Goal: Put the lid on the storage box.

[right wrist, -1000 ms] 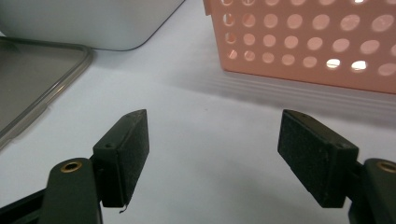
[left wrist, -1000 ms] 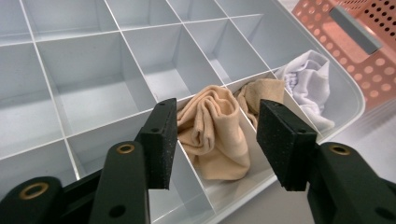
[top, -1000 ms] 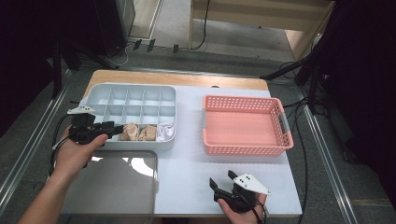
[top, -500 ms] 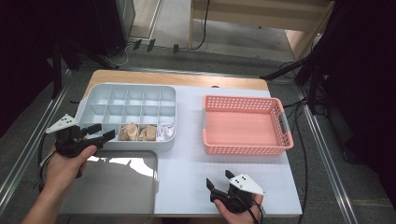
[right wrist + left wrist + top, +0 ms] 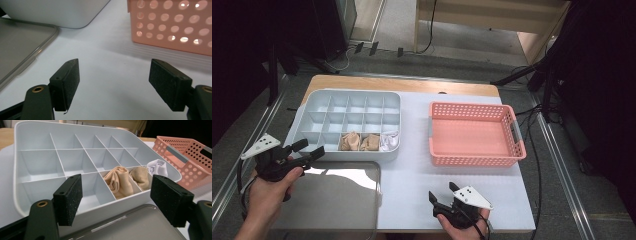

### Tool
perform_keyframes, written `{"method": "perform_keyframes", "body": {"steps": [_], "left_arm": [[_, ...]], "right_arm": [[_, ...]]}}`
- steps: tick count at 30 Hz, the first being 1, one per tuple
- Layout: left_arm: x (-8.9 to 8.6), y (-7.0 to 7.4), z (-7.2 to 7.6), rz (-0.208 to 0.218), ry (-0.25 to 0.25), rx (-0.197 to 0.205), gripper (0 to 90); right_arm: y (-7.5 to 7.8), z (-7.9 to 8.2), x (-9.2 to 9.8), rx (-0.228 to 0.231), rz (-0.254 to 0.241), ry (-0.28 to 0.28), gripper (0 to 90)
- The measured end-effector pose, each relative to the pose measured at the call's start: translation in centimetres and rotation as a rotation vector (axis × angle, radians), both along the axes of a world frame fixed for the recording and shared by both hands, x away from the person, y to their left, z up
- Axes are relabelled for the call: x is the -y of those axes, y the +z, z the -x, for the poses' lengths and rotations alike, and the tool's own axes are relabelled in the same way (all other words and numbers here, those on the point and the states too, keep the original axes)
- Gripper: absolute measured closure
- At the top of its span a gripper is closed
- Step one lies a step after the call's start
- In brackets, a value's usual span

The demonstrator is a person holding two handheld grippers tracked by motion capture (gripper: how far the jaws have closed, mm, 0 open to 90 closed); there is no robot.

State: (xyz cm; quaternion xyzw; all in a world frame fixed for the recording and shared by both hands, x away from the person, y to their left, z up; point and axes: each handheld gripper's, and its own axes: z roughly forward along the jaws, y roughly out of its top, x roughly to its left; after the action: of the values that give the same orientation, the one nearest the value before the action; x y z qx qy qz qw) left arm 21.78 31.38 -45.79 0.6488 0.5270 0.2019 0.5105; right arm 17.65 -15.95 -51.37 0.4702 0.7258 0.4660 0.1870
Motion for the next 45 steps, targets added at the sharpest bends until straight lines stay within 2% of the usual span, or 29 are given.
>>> {"method": "perform_keyframes", "body": {"steps": [8,22,37,45], "left_arm": [[-1.0,-1.0,1.6,-0.011,0.023,-0.003,26.3],[-3.6,-2.7,4.7,0.024,0.091,-0.019,26.2],[-5.3,-4.3,7.1,0.025,0.138,-0.032,25.9],[-6.3,-5.2,8.3,0.016,0.17,-0.067,25.7]], "right_arm": [[0.3,0.1,-1.0,0.003,-0.004,0.017,24.7],[0.6,0.1,-2.9,0.006,-0.012,0.056,25.2],[0.4,0.1,-4.5,-0.002,-0.016,0.086,25.7],[0.3,0.2,-5.5,-0.006,-0.022,0.107,26.6]]}}
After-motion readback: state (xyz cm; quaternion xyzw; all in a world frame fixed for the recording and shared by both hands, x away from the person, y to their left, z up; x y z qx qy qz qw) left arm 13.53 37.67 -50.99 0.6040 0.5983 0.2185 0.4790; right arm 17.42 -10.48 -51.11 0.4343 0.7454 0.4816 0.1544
